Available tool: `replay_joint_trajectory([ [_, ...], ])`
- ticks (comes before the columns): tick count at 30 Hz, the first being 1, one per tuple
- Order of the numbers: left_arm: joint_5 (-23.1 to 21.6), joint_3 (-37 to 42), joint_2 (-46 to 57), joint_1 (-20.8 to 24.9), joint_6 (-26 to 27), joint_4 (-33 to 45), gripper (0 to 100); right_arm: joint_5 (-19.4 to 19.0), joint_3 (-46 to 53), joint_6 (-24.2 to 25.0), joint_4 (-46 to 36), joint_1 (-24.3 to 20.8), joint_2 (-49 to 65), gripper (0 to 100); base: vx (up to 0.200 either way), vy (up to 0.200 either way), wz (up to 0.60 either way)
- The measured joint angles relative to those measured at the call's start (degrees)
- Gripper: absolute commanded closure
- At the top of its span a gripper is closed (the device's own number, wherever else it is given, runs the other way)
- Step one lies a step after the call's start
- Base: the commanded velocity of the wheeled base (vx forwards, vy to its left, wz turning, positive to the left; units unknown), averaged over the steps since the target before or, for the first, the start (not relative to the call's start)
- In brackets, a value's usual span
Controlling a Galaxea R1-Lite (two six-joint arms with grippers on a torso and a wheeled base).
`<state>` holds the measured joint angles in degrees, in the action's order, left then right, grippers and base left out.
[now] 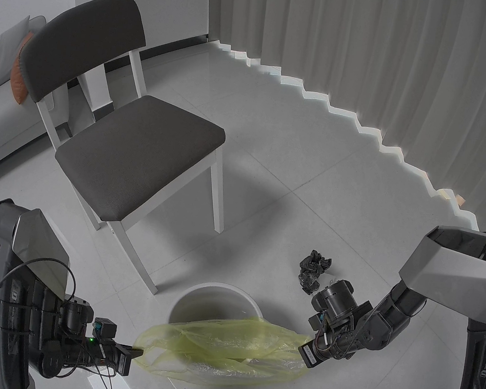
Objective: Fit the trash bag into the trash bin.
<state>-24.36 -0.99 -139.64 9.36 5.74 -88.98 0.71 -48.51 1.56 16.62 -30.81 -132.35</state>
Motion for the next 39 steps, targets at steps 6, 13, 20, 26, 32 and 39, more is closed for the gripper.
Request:
replay_joint_trajectory([
  [6,0.00,-0.02,0.78,0.34,-2.18,0.00,100,-0.05,1.10,-0.15,0.45,0.38,2.15,0,0.000,0.000,0.00],
  [13,0.00,-0.02,1.80,0.61,-2.74,0.00,0,-0.50,0.72,-1.16,0.89,0.68,5.97,0,0.000,0.000,0.00],
  [20,0.00,-0.02,2.46,0.56,-2.77,0.00,0,-1.06,-2.34,-1.54,4.89,-2.10,6.96,0,0.000,0.000,0.00],
  [26,0.17,-0.02,3.73,0.67,-2.74,0.02,0,-1.02,-4.83,-3.69,9.33,-6.66,4.05,0,0.000,0.000,0.00],
  [32,0.30,-0.02,7.17,0.83,-4.68,0.00,0,-1.02,-6.40,-7.55,11.19,-8.28,0.90,0,0.000,0.000,0.00],
  [39,0.94,-0.02,11.47,0.59,-6.75,0.05,0,-1.13,-6.97,-8.67,11.63,-9.98,-1.13,0,0.000,0.000,0.00],
])
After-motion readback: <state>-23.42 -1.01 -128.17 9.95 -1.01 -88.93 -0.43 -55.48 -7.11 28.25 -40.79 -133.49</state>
